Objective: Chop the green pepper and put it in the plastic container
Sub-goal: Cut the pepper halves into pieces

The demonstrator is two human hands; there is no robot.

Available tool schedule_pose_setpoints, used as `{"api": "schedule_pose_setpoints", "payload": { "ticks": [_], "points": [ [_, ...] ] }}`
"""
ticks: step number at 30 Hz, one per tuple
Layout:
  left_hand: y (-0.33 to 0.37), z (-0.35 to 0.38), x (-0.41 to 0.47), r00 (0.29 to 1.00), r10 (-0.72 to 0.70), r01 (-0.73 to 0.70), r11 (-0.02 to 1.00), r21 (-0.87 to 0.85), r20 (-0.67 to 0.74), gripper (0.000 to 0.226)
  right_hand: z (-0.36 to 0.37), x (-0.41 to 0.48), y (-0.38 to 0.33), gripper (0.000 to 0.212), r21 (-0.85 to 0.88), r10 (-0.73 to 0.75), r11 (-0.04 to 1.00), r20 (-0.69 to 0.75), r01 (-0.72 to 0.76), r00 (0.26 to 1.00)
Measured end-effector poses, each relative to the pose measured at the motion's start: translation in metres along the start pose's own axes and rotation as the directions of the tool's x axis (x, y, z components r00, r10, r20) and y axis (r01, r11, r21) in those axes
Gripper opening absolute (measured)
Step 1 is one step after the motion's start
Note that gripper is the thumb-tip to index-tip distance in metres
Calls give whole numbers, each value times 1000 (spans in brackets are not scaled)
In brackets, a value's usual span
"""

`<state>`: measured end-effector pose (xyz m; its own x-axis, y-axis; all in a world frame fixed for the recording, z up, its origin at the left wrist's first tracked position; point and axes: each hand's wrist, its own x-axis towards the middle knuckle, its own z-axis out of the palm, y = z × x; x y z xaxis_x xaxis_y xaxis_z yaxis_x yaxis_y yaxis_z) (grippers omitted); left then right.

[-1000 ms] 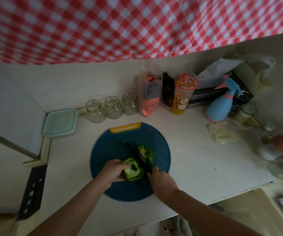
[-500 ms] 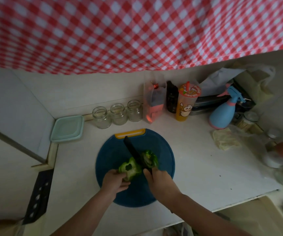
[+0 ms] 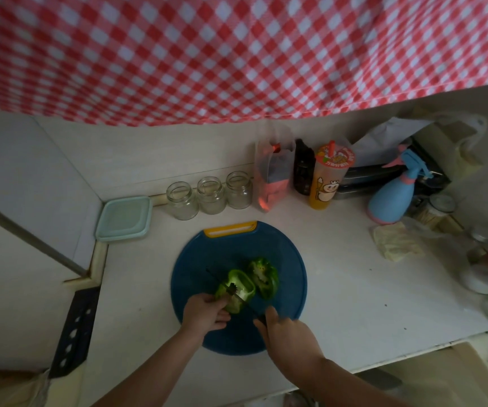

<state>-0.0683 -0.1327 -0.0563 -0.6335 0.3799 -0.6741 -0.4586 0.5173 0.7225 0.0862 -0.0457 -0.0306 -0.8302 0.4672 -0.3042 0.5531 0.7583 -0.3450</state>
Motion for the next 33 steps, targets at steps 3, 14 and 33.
{"api": "schedule_pose_setpoints", "payload": {
  "ticks": [3,14,33],
  "points": [
    [-1,0,2,999,45,-44,998,47,-8,27,3,-3,1,39,-47,-27,999,-21,26,999],
    [-4,1,3,991,133,-129,981,145,-22,28,5,-4,5,38,-21,16,1000,26,-15,1000],
    [1,6,19,973,226,-206,941,269,-43,24,-15,11,-3,39,133,87,986,126,-103,988]
  ]
}}
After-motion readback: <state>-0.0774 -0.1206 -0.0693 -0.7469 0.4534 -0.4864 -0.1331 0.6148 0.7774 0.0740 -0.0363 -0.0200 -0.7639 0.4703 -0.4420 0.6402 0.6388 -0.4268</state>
